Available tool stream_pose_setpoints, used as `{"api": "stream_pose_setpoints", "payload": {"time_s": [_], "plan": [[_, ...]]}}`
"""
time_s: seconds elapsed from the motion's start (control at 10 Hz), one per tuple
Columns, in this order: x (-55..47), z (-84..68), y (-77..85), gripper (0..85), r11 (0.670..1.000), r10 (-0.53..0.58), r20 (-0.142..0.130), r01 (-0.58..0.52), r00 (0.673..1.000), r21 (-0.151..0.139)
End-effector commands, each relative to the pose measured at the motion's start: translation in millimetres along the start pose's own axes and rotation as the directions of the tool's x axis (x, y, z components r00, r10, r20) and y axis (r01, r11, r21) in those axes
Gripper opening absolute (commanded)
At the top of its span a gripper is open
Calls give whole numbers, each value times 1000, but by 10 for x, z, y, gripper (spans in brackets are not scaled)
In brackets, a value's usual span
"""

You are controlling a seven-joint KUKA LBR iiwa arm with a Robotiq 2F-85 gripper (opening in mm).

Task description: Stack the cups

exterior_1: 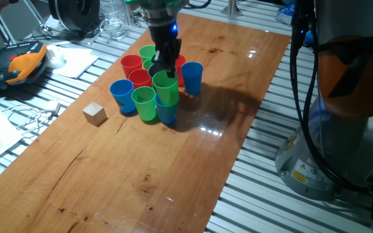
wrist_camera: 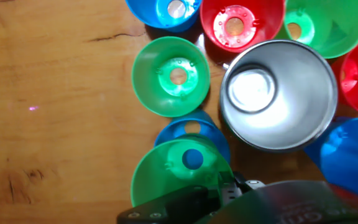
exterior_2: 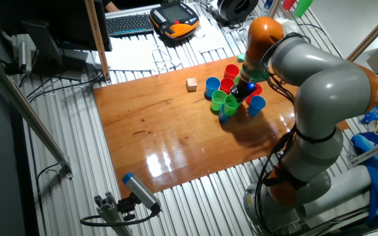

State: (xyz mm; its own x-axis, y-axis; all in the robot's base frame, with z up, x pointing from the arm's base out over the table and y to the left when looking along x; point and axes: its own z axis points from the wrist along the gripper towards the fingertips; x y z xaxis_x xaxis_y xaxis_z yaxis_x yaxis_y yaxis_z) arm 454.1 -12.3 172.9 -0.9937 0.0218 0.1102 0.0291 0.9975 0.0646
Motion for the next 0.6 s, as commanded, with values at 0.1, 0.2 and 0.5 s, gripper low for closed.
{"api": "stream_pose_setpoints", "payload": {"time_s": [0.1,0.2,0.5], "plan": [[-10,85,30,0,1000,7,18,-7,1000,-2],[-23,127,26,0,1000,7,26,-7,1000,-3],[-87,203,-49,0,1000,4,69,-3,998,-5]]}}
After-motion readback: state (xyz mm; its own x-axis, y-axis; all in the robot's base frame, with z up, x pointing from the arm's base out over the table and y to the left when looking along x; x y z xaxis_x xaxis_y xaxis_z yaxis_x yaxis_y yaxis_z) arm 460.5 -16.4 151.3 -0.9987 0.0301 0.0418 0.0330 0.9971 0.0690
